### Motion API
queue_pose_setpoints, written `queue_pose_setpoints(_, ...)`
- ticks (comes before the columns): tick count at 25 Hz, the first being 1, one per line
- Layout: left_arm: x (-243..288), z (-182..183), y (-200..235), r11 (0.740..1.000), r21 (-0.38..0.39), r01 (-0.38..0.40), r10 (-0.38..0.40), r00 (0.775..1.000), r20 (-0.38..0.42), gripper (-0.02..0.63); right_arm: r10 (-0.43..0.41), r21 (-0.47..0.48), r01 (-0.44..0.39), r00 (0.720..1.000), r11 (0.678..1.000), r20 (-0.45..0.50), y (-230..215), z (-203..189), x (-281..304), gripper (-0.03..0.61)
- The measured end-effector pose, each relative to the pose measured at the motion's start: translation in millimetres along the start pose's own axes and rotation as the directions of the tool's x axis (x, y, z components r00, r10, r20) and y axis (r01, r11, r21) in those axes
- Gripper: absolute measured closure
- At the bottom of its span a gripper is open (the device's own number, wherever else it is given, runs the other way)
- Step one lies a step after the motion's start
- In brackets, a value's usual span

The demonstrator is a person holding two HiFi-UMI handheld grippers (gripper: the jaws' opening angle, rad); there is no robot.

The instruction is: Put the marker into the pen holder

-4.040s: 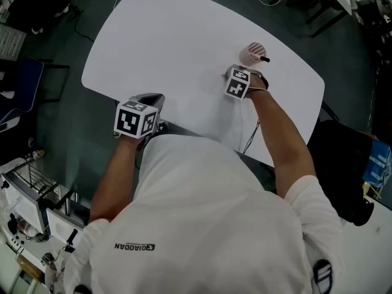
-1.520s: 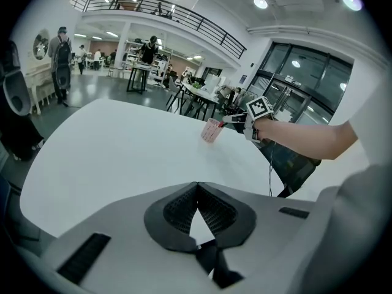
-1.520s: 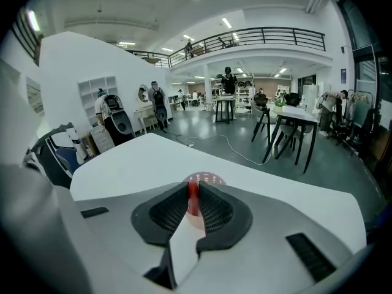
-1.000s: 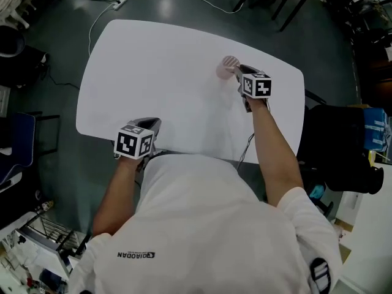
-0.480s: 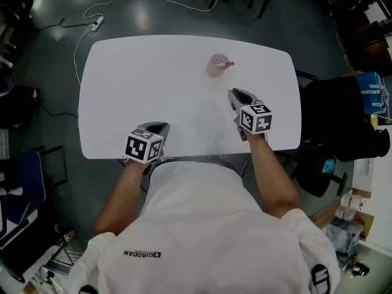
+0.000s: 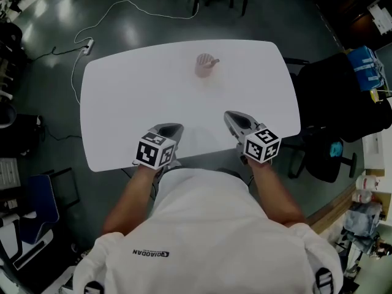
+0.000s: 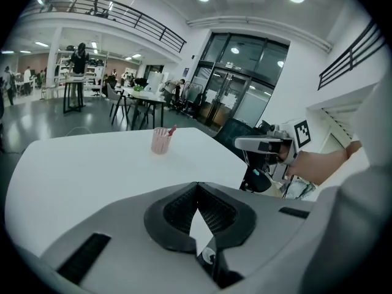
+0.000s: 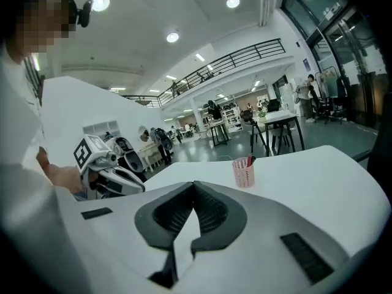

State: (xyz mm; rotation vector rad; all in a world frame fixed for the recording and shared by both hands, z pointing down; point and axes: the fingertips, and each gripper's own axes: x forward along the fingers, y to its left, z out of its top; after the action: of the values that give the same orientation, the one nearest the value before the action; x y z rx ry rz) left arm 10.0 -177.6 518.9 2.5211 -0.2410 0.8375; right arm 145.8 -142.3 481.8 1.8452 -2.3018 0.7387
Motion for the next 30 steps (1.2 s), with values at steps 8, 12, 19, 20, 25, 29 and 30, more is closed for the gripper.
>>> queue_pose_setpoints(8, -1.2, -6.6, -80.1, 0.998, -0.053, -0.020, 0.025, 0.995, 0.093, 0.588, 0.083, -0.042, -0.082, 0.996, 0.996, 0.026, 24.3, -12.9, -82.8, 0.560)
queue_pose_setpoints(12, 7.5, -24.9, -129.1, 0.997, -0.073, -0.024, 0.032, 0.993, 0.113, 0.588, 0.111, -0.014, -0.111, 0.992, 0.994, 0.052, 32.2, -34.6, -130.3, 0.560)
queue_pose_setpoints(19, 13.4, -54.4, -198.3, 0.999, -0.023, -0.044, 0.046, 0.996, 0.082, 0.588, 0.119, 0.039, -0.122, 0.990, 0.992, 0.078, 32.4, -65.7, -188.8, 0.560)
queue_pose_setpoints(20, 12.0, -55.2, -203.1, 0.998, -0.019, -0.056, 0.057, 0.995, 0.085, 0.588, 0.121, 0.028, -0.123, 0.989, 0.992, 0.083, 32.6, -66.8, -196.4, 0.560)
queue_pose_setpoints(25, 11.3, -55.5, -226.0, 0.996, -0.005, -0.089, 0.089, 0.990, 0.111, 0.589, 0.125, -0.003, -0.125, 0.986, 0.992, 0.109, 31.3, -72.6, -230.8, 0.560)
queue_pose_setpoints(29, 12.1, -69.3, -241.0, 0.997, -0.005, -0.083, 0.083, 0.991, 0.103, 0.588, 0.131, 0.001, -0.132, 0.985, 0.991, 0.112, 37.8, -82.0, -240.7, 0.560)
queue_pose_setpoints(30, 13.1, -72.1, -243.8, 0.997, -0.004, -0.082, 0.082, 0.992, 0.100, 0.589, 0.133, 0.001, -0.134, 0.985, 0.991, 0.112, 38.7, -84.2, -242.3, 0.560)
